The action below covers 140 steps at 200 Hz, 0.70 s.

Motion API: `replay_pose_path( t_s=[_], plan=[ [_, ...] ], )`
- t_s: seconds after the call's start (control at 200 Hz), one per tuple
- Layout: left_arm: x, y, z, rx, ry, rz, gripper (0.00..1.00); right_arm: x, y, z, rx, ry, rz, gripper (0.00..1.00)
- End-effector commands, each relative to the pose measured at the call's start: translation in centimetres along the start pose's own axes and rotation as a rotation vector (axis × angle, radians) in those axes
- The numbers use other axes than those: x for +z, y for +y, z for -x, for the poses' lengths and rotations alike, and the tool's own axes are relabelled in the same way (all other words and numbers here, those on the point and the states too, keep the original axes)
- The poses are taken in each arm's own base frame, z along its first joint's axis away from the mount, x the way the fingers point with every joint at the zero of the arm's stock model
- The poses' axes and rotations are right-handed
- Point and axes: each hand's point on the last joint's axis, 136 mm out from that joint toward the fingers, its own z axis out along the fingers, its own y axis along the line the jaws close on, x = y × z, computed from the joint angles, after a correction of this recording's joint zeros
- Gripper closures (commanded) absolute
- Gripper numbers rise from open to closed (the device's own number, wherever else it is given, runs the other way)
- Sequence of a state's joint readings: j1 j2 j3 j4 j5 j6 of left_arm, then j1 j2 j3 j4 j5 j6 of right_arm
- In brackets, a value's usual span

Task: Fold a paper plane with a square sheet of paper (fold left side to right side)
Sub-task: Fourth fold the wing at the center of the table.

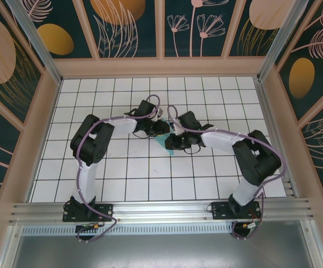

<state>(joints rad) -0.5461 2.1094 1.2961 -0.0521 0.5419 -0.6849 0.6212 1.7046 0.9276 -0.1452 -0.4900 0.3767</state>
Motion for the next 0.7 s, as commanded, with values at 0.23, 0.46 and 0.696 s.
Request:
replay_pose_path(
  t_s=[0.23, 0.46, 0.696],
  plan=[
    [1.5, 4.0, -2.0, -0.041, 0.049, 0.107, 0.65, 1.5, -2.1, -0.2, 0.040, 0.015, -0.034, 0.82],
    [1.5, 4.0, -2.0, -0.039, 0.049, 0.110, 0.65, 1.9, -3.3, -1.9, 0.066, 0.052, -0.048, 0.82],
    [1.4, 3.9, -1.9, -0.036, 0.047, 0.112, 0.65, 2.1, -4.2, -3.5, 0.081, 0.096, -0.070, 0.82]
  ],
)
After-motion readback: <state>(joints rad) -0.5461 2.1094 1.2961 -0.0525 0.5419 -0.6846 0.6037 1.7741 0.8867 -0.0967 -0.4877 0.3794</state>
